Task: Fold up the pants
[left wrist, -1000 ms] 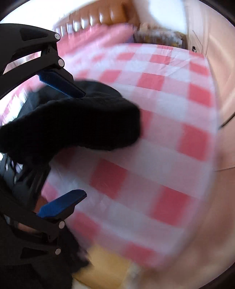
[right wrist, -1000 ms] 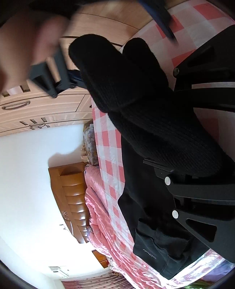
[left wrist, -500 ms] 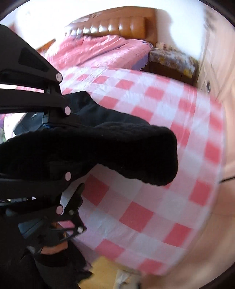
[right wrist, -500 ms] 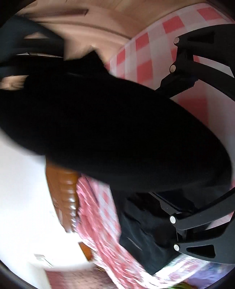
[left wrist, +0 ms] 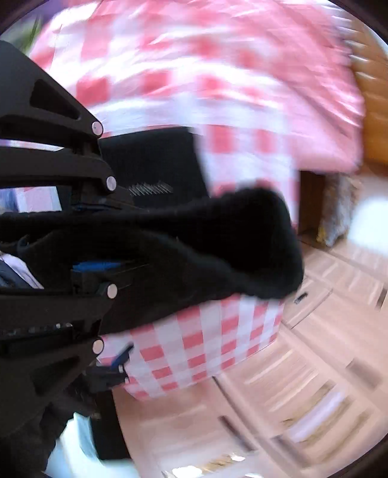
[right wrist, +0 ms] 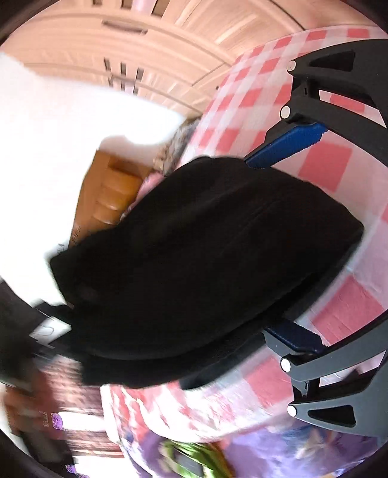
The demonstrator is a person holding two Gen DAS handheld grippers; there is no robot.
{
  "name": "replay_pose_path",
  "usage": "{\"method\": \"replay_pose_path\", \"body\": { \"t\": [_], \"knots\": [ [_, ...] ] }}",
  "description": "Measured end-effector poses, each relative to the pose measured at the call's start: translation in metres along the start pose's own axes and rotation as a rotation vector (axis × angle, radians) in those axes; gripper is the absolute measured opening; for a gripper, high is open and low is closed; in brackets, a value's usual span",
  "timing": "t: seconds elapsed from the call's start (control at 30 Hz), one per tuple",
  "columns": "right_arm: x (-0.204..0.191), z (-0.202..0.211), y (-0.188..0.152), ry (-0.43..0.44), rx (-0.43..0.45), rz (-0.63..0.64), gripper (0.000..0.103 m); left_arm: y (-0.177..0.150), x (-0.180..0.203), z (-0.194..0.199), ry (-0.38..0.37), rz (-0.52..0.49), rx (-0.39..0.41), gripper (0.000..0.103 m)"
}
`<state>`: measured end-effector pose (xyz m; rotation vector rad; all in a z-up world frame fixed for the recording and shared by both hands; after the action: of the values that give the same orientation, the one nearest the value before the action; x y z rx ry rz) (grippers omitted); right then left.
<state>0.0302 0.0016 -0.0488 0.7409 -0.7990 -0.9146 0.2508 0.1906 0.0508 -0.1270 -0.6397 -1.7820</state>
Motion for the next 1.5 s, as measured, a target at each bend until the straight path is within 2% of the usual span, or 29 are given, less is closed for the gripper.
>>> {"method": "replay_pose_path", "body": {
  "t": [0.07,0.1,0.17,0.23,0.3,0.4,0.5,0.6,0.7,0.8,0.9,0.97,1.0,1.03,1.1,1.17,1.2,1.23,1.3,1.33,1.4,1.5],
  "knots": [
    [0.000,-0.008,-0.008,0.027,-0.046,-0.003,0.092,-0.022,-0.056,-0.039,-0.108,0.090,0.010,0.024],
    [0.002,-0.011,-0.011,0.034,-0.062,-0.014,0.092,-0.032,-0.072,-0.057,-0.125,0.113,0.011,0.025],
    [0.015,-0.014,-0.014,0.070,-0.087,-0.072,0.092,-0.041,-0.084,-0.068,-0.166,0.117,0.071,0.029],
    [0.030,-0.011,-0.016,0.108,-0.093,-0.135,0.092,-0.045,-0.090,-0.060,-0.262,0.140,0.143,0.028],
    [0.036,-0.009,-0.017,0.136,-0.092,-0.174,0.092,-0.050,-0.086,-0.048,-0.242,0.108,0.183,0.027],
    [0.033,-0.016,-0.011,0.156,-0.082,-0.212,0.092,-0.051,-0.079,-0.040,-0.229,0.101,0.196,0.023],
    [0.026,-0.013,-0.012,0.200,-0.062,-0.242,0.092,-0.052,-0.072,-0.034,-0.158,0.074,0.184,0.023],
    [0.029,-0.007,-0.010,0.308,-0.014,-0.283,0.093,-0.056,-0.082,-0.044,-0.144,0.115,0.182,0.023],
    [0.032,-0.002,-0.004,0.360,0.006,-0.276,0.093,-0.060,-0.093,-0.047,-0.170,0.151,0.200,0.021],
    [0.035,-0.003,0.003,0.342,0.024,-0.279,0.094,-0.055,-0.080,-0.041,-0.123,0.117,0.206,0.019],
    [0.030,-0.013,0.008,0.375,0.022,-0.301,0.095,-0.050,-0.071,-0.023,-0.097,0.088,0.228,0.017],
    [0.020,-0.026,0.006,0.392,-0.006,-0.280,0.096,-0.050,-0.083,-0.019,-0.072,0.124,0.231,0.012],
    [0.014,-0.034,0.003,0.387,-0.028,-0.268,0.099,-0.053,-0.100,-0.023,-0.005,0.167,0.222,0.004],
    [0.009,-0.039,0.002,0.378,-0.039,-0.254,0.099,-0.057,-0.112,-0.026,0.023,0.205,0.220,0.000],
    [0.002,-0.039,0.001,0.357,-0.032,-0.211,0.099,-0.072,-0.134,-0.033,-0.007,0.295,0.218,0.001],
    [0.003,-0.038,0.001,0.370,-0.034,-0.207,0.099,-0.084,-0.134,-0.021,0.034,0.319,0.280,0.011],
    [0.006,-0.036,0.003,0.386,-0.028,-0.226,0.099,-0.088,-0.121,-0.008,0.065,0.293,0.342,0.028],
    [0.009,-0.036,0.004,0.404,-0.020,-0.244,0.099,-0.091,-0.103,0.006,0.095,0.257,0.409,0.056],
    [0.010,-0.035,0.006,0.432,-0.006,-0.264,0.099,-0.094,-0.063,0.026,0.087,0.168,0.520,0.089],
    [0.007,-0.037,0.006,0.423,-0.012,-0.254,0.099,-0.094,-0.031,0.033,0.037,0.084,0.554,0.093],
    [0.001,-0.041,0.005,0.406,-0.024,-0.223,0.099,-0.086,0.025,0.023,-0.021,-0.064,0.512,0.099],
    [0.000,-0.040,0.005,0.411,-0.016,-0.228,0.099,-0.076,0.053,-0.012,-0.050,-0.111,0.421,0.099]
  ]
}}
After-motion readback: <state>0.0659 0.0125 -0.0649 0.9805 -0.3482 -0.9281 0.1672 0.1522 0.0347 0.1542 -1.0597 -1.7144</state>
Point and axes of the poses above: each gripper's, at about its wrist camera, not at the fingertips, and z roughly against the way its jaws point, x to its right, y to its top, the point moved 3 cm from there along -z, roughly the way its jaws point, and after that the axes turned 2 degrees about z, right-handed, at the moved point
